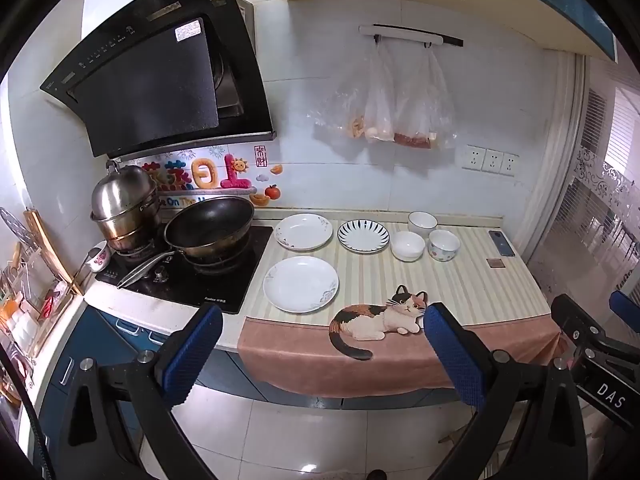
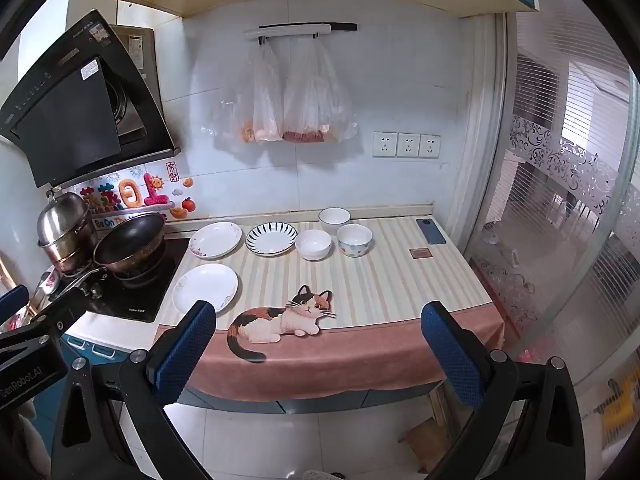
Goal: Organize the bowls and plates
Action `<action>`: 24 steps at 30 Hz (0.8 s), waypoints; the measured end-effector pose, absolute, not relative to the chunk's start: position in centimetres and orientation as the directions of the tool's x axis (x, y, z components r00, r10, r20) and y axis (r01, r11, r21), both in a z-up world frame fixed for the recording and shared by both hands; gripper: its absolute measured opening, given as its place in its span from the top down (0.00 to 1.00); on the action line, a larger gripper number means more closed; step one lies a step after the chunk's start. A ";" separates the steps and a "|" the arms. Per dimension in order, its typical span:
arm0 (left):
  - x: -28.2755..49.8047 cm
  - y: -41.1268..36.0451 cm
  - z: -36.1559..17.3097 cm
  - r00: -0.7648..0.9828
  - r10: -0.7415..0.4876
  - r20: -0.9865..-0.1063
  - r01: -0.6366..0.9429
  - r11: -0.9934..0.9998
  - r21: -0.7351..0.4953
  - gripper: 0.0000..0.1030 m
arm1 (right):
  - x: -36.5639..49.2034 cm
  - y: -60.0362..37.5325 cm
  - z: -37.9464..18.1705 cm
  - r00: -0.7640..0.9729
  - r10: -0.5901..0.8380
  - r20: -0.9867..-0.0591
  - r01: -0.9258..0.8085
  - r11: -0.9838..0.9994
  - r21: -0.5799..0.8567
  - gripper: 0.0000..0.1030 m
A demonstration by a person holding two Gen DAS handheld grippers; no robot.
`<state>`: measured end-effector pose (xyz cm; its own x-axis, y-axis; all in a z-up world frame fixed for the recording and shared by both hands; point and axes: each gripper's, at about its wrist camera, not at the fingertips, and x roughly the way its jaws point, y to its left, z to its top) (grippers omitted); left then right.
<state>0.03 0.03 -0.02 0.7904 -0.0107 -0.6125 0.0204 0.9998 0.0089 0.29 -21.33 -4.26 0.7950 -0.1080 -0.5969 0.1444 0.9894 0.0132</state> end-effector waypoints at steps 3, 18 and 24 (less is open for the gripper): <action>0.2 0.1 -0.1 0.789 -0.011 -0.614 0.020 1.000 0.009 0.00 | 0.2 -21.3 -4.3 0.799 -0.104 -0.592 0.140 0.990 0.015 0.00; -0.4 0.3 0.5 0.798 -0.012 -0.603 0.022 1.000 0.010 0.00 | 0.0 -21.0 -3.7 0.802 -0.102 -0.588 0.134 0.991 0.011 0.00; -0.3 0.1 0.6 0.798 -0.012 -0.603 0.021 1.000 0.009 0.00 | -0.2 -20.9 -3.5 0.804 -0.107 -0.585 0.138 0.990 0.008 0.00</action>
